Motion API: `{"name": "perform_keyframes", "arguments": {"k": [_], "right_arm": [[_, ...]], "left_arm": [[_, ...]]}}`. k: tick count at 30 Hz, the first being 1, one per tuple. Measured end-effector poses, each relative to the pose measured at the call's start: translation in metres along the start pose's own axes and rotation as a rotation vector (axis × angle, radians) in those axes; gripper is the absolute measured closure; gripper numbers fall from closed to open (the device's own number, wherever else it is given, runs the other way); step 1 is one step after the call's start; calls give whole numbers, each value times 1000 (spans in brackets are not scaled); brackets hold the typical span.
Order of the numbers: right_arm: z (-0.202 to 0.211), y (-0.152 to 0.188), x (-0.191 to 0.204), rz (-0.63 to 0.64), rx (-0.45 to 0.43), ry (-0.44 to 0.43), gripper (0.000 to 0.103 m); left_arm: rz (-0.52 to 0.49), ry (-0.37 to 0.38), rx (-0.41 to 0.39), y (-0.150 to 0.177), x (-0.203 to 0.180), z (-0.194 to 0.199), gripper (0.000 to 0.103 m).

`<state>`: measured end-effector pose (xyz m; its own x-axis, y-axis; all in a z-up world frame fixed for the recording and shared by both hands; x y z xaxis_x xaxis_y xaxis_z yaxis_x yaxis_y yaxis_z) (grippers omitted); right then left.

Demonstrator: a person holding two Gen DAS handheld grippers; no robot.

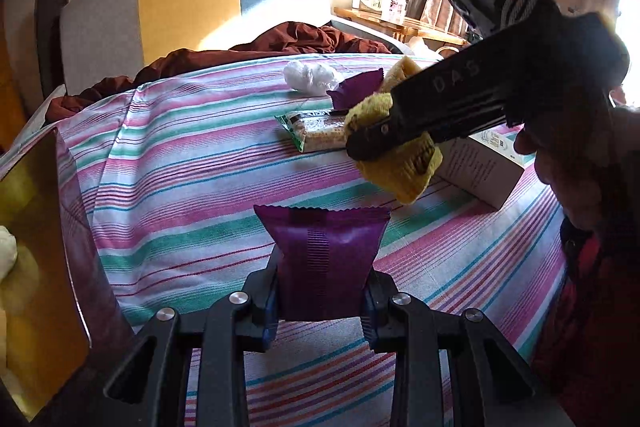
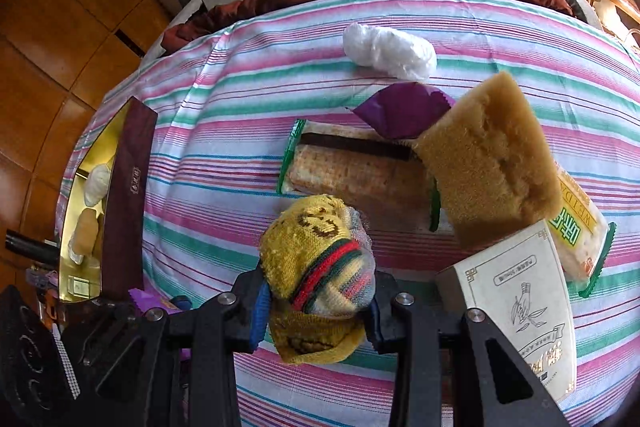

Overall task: Organize objects
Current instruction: 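Carry the purple packet into the gold tray and open left while right holds the knitted bundle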

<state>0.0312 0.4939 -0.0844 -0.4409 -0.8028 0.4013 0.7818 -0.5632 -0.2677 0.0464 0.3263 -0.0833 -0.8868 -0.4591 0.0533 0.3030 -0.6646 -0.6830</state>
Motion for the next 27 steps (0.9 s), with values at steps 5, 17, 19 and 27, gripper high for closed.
{"name": "perform_keyframes", "arguments": {"k": [5,17,19,27], "right_arm": [[-6,1,-6,-12,29,44,66],[-8,1,-6,13,33,86,66],[-9,0,-5,21,30,94,66],[-6,1,-3,34,18,118,66]], "left_arm": [[4,-25,-9,-9,3,18,71],[70,-91,-25,-13,32,64,70],[94,-115,-26,-11,44,69,70],[194,-199,-34,1,89,87,70]]}}
Point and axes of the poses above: each gripper's, at about its wrist camera, not at the fingertips, and z roughly against the way its jaws point, x to its left, y to its underside, the point moved 2 cm from there along -z, roughly the way its jaws point, and after that the axes turned 11 degrees about -z, right-handed, at the moved point
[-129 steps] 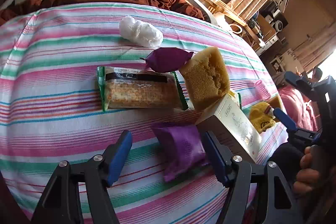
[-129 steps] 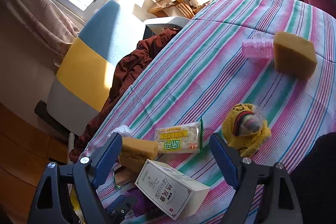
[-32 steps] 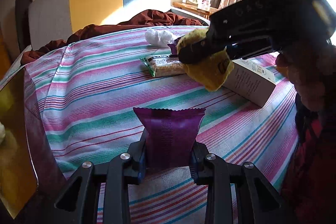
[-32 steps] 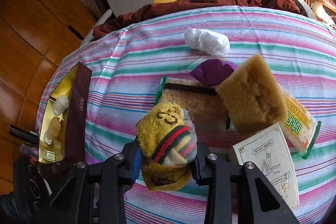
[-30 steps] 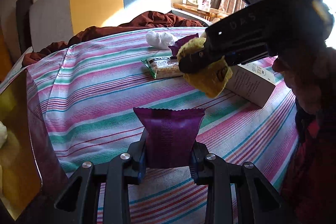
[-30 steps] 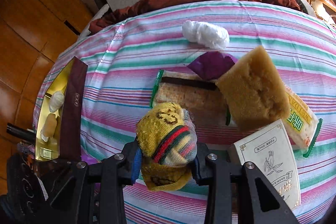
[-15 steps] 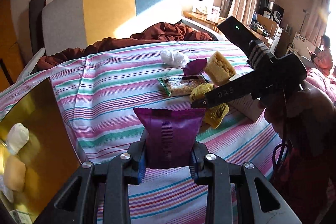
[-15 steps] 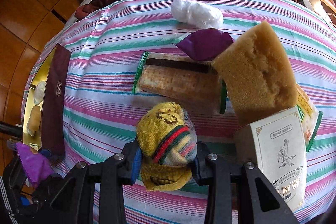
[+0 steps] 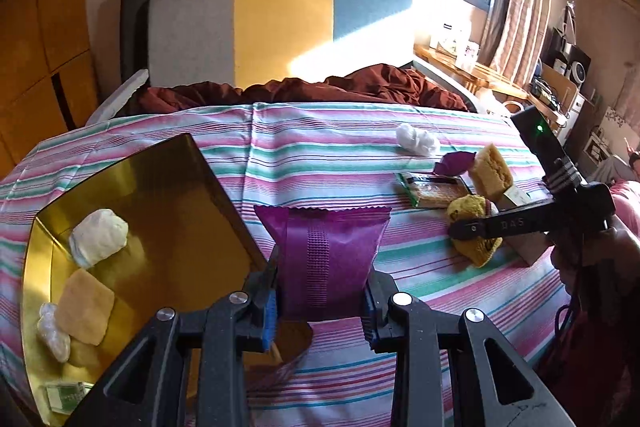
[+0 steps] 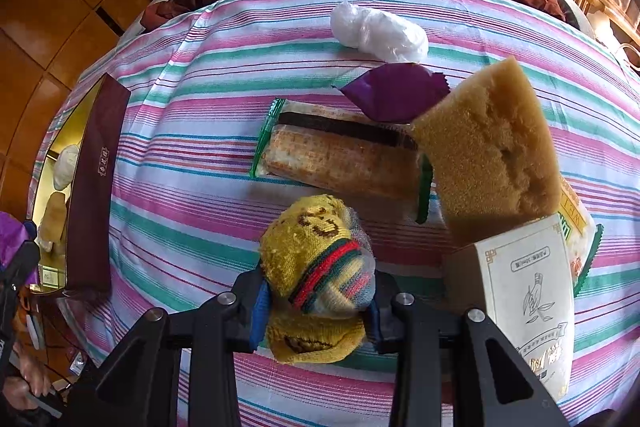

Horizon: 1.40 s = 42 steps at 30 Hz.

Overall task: Organize objects
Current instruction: 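Carry the purple packet into the gold tray and open left while right holds the knitted bundle, then lower the yellow knitted bundle into the gold tray and open the right gripper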

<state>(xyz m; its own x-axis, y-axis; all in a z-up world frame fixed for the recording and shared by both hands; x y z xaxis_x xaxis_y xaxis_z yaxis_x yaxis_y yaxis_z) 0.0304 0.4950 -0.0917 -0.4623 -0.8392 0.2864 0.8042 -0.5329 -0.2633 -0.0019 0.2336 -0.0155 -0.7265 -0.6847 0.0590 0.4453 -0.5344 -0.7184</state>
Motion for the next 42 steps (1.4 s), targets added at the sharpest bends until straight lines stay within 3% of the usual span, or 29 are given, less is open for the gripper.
{"name": "perform_keyframes", "arguments": {"k": [9,16,27,31,34,42], "right_arm": [[-1,-1,-1,0,-2,12,66],[-2,1,5,27,-14,47,66],[-4,3,17,92,-45,117,66],[-4,4,22,121,-59,143,66],[-3,5,26,135,-73,157,66],[3,11,43,171,-108,162,66]], "left_arm": [[94,-75,28,14,55,3,70],[207,-162,39,26,128,15,70],[300,-370,146,55,226,-4,69],[332,-406,154,61,242,-9,66],[334,-417,146,62,244,-8,58],[335,-400,103,64,236,5,47]]}}
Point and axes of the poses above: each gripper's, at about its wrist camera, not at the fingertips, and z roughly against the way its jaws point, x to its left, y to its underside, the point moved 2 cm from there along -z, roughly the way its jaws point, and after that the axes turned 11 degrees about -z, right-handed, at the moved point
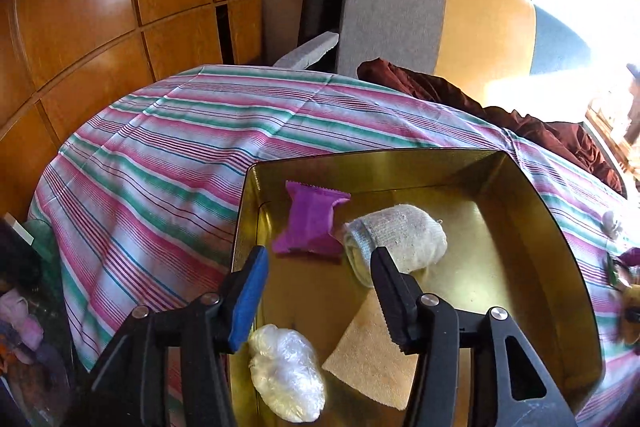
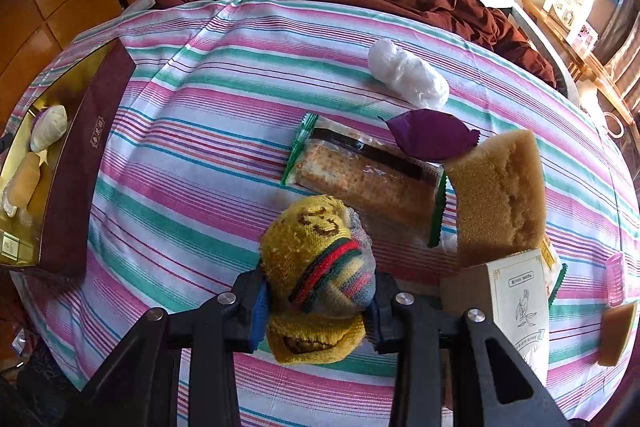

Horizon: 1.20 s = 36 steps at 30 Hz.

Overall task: Organize objects
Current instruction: 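Lower the yellow knitted bundle into the gold tray and open the right gripper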

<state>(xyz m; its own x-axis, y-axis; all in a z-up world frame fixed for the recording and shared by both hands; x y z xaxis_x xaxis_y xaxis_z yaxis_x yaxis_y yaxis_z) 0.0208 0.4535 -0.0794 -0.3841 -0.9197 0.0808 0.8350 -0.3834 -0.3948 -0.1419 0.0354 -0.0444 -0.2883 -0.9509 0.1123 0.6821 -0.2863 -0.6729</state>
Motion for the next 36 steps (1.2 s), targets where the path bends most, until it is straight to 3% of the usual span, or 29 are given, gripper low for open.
{"name": "perform_keyframes", "arguments": {"k": [7,17,22,28,31,33,36], "right_arm": [[23,-6,45,27,-64,-98,66],[49,-27,167,161,-125,-316,65],[36,-39,216,184,-101,-340,64],[12,-63,249,123,-75,-354,62],[2,-74,260,79,-71,-377,44],[-1,-78,262,55,-78,-373,23],[-2,-77,262,38,-87,-375,23]], "left_arm": [[2,32,-34,6,-5,21,40],[7,43,-51,17,-2,41,35],[23,51,-50,25,4,48,33],[57,65,-46,37,14,54,32],[74,67,-38,41,19,54,31],[85,68,-33,44,22,53,31],[84,59,-30,48,24,53,31]]}}
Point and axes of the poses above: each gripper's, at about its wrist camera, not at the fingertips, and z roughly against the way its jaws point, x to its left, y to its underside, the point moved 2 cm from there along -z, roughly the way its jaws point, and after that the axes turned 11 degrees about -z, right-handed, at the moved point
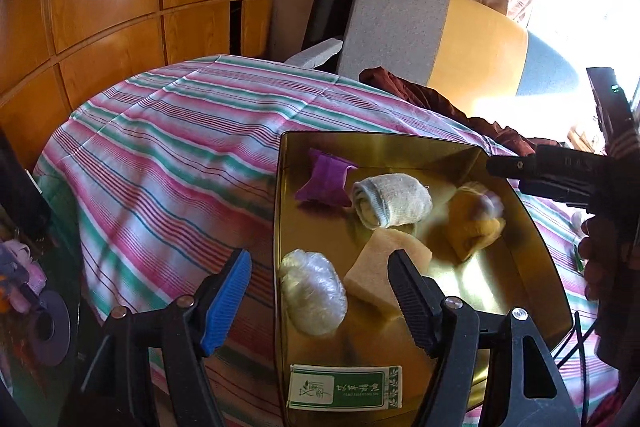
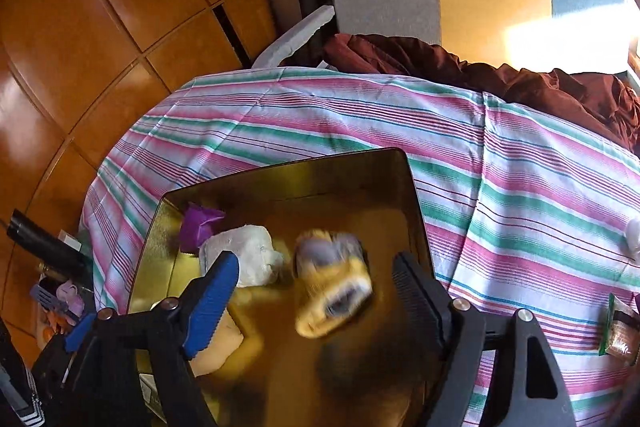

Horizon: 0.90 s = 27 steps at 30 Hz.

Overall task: Organize objects
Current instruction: 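Lower the yellow knitted bundle into the gold tray and open the right gripper, then move both tools back to the remaining items on the table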

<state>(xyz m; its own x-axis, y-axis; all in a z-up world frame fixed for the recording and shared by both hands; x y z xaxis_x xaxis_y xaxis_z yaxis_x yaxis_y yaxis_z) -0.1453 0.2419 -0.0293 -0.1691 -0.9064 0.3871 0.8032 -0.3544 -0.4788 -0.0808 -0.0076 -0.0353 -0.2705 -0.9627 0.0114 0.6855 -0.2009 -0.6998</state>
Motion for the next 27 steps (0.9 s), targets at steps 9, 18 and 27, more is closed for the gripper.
{"name": "perform_keyframes", "arguments": {"k": [9,18,27], "right_arm": [[14,19,-5,22,-15,24,22],[46,38,-5,70,-99,60,20],[81,53,-21,82,-147,87,20]], "left_arm": [[-2,3,1,4,-2,1,31],[-36,-4,-19,1,-15,11,27],[-69,3,-28,-1,-29,18,25]]}}
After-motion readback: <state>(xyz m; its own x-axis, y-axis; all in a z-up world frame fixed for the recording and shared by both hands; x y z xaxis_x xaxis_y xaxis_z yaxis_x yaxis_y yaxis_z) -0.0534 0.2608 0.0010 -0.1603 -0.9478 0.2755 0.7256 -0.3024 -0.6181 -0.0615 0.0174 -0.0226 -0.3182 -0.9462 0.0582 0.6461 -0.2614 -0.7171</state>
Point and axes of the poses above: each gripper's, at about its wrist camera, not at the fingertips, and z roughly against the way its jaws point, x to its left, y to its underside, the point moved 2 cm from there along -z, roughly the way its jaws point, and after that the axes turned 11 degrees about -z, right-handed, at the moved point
